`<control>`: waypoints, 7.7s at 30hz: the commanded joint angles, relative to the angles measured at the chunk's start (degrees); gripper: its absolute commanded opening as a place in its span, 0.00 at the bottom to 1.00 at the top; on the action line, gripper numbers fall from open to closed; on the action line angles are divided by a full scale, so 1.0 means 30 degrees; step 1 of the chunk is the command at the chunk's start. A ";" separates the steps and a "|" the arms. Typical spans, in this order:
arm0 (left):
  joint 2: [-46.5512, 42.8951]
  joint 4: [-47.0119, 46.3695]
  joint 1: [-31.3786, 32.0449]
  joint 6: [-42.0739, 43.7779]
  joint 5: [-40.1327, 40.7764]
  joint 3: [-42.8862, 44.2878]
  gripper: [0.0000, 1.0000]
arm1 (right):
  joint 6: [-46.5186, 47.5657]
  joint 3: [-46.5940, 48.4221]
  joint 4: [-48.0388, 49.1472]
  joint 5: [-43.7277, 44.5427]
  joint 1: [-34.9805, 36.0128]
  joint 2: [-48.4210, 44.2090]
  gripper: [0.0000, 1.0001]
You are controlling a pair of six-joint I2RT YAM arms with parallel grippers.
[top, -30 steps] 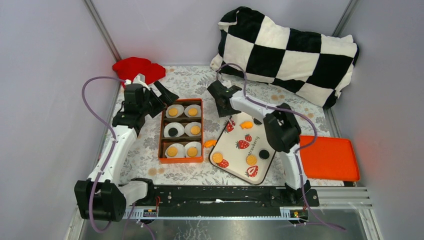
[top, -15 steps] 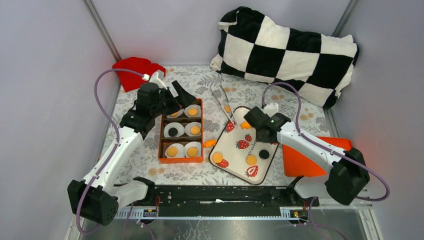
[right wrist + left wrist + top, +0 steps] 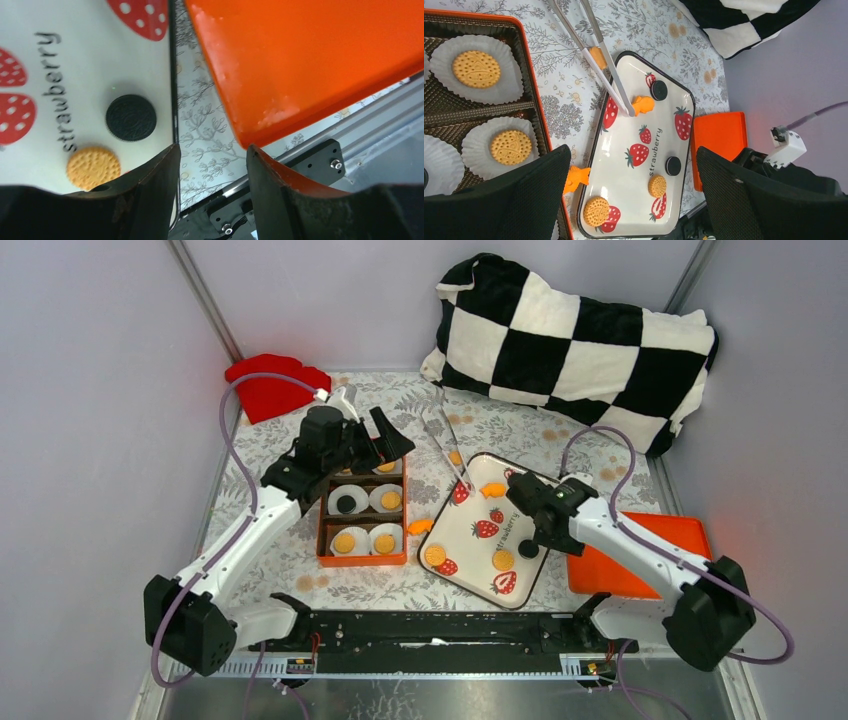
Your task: Pack the cookies
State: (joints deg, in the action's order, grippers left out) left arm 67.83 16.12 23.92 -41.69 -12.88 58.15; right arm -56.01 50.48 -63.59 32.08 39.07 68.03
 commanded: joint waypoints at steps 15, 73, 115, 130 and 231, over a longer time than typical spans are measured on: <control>0.1631 -0.2382 0.0112 -0.0055 -0.0827 0.0538 0.99 | 0.7185 0.0642 0.4988 -0.1978 -1.1183 0.4182 0.32; 0.3148 -0.1254 0.0373 0.0332 0.1673 0.1313 0.99 | 1.1755 1.7285 0.6981 -0.6472 -0.9713 2.0212 0.41; 1.2106 -1.1471 0.0493 -0.2877 -1.0811 0.3740 0.99 | 1.7424 1.0208 0.9324 -1.4076 -0.3064 0.6943 0.00; 1.5248 -1.5085 0.0730 -0.5762 -1.3507 0.3123 0.99 | 1.9272 1.0278 0.9512 -1.5919 0.0105 0.6516 0.00; 0.4651 1.0691 -0.1510 0.1808 0.7897 1.1543 0.00 | 0.5772 1.3412 -0.0931 1.2946 0.9904 0.7610 0.00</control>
State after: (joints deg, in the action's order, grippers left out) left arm 85.73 36.07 19.09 -35.00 -17.43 101.93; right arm -51.62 86.74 -79.31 75.07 68.62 104.42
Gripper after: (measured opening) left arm 0.010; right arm 0.198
